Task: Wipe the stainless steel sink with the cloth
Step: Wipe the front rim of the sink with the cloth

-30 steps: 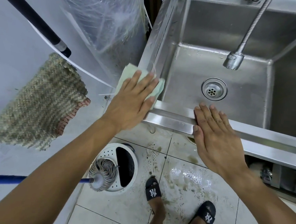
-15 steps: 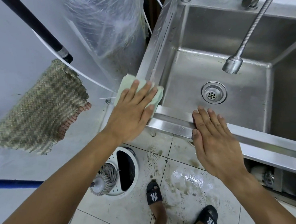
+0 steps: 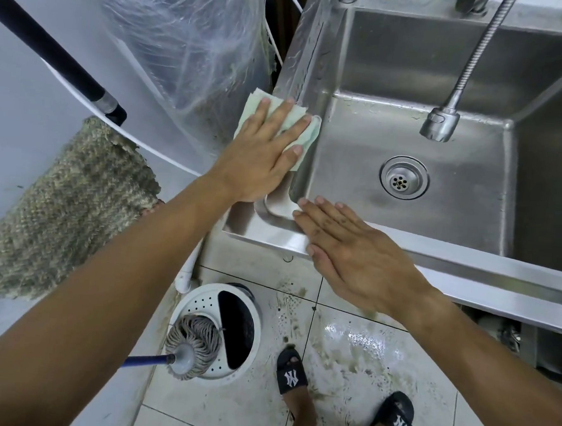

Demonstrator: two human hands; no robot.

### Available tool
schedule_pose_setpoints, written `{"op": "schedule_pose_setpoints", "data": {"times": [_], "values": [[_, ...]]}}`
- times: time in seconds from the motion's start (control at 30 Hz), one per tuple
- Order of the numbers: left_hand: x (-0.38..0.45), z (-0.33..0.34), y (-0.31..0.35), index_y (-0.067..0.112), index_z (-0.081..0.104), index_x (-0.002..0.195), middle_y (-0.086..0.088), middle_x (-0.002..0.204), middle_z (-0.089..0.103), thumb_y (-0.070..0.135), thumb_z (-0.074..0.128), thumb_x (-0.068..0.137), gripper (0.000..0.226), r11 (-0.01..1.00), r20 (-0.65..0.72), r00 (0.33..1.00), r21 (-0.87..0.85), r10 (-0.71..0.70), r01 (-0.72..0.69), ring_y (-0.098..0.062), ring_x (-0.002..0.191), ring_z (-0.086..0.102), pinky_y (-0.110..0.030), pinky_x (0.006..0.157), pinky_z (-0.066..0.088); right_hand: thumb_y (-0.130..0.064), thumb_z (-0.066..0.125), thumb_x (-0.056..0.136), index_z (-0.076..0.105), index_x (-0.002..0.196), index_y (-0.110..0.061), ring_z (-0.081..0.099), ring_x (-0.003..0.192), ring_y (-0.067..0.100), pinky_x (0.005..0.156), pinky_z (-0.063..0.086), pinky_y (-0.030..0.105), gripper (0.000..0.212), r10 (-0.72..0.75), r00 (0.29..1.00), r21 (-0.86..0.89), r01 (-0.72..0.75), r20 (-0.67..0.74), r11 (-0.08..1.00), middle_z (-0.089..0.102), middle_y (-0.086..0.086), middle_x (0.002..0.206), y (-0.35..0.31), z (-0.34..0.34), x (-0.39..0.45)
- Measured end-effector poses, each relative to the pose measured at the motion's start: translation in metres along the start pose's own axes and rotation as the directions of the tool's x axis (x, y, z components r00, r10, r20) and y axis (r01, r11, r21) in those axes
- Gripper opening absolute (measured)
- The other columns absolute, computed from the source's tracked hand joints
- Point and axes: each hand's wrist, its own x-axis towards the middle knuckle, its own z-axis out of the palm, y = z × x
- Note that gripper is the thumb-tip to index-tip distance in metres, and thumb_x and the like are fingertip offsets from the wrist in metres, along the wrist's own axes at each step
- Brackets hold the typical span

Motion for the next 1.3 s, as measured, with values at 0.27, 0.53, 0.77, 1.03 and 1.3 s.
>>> {"op": "schedule_pose_setpoints", "data": {"times": [0.27,0.53,0.77,1.03,1.3], "values": [[0.007,-0.009,-0.008,0.031,0.031,0.160,-0.007,0.171,0.017,0.050,0.023,0.106,0.058,0.996,0.021,0.996,0.041,0.081,-0.082,-0.043,0.156,0.001,-0.054,0.125,0.011,-0.040,0.016,0.109,0.024,0.162,-0.012,0.015,0.158,0.020,0.128,0.006,0.037,0.060,-0.069,0.998,0.025,0.069,0.005,0.997,0.021,0.005,0.169,-0.018,-0.002,0.047],[0.011,0.002,-0.015,0.030,0.026,0.162,-0.004,0.172,0.012,0.051,0.018,0.106,0.060,0.996,-0.016,0.997,-0.037,0.075,-0.076,-0.037,0.157,-0.005,-0.053,0.126,0.009,-0.039,0.017,0.112,0.019,0.163,-0.012,0.009,0.159,0.019,0.129,0.012,0.040,0.058,-0.125,0.992,0.011,0.125,0.013,0.992,0.015,0.005,0.170,-0.019,0.000,0.050],[0.050,-0.007,-0.017,0.032,0.018,0.163,-0.002,0.173,0.002,0.045,0.017,0.110,0.054,0.996,0.034,0.999,-0.094,0.016,-0.012,-0.035,0.157,-0.012,-0.048,0.127,0.000,-0.040,0.014,0.112,0.018,0.163,-0.018,0.009,0.158,0.011,0.129,0.014,0.036,0.056,-0.107,0.994,0.097,0.104,0.027,0.990,0.013,-0.001,0.171,-0.020,0.000,0.052],[0.024,-0.015,-0.023,0.038,0.016,0.162,0.013,0.171,-0.001,0.042,0.019,0.112,0.051,0.979,0.110,0.993,-0.202,0.040,-0.018,-0.022,0.156,-0.016,-0.039,0.124,-0.002,-0.042,0.019,0.110,0.012,0.164,-0.014,0.001,0.159,0.013,0.129,0.009,0.037,0.061,-0.011,1.000,0.132,0.009,0.011,0.991,0.005,0.001,0.172,-0.023,-0.002,0.063],[0.090,-0.022,-0.037,0.036,0.013,0.163,0.001,0.173,-0.005,0.046,0.019,0.111,0.054,0.991,0.112,0.988,-0.093,0.110,-0.100,-0.029,0.156,-0.021,-0.044,0.124,-0.008,-0.043,0.025,0.109,0.011,0.164,-0.013,-0.006,0.158,0.013,0.130,0.010,0.040,0.064,-0.012,1.000,0.166,0.013,-0.009,0.986,0.000,0.002,0.172,-0.022,0.001,0.074]]}}
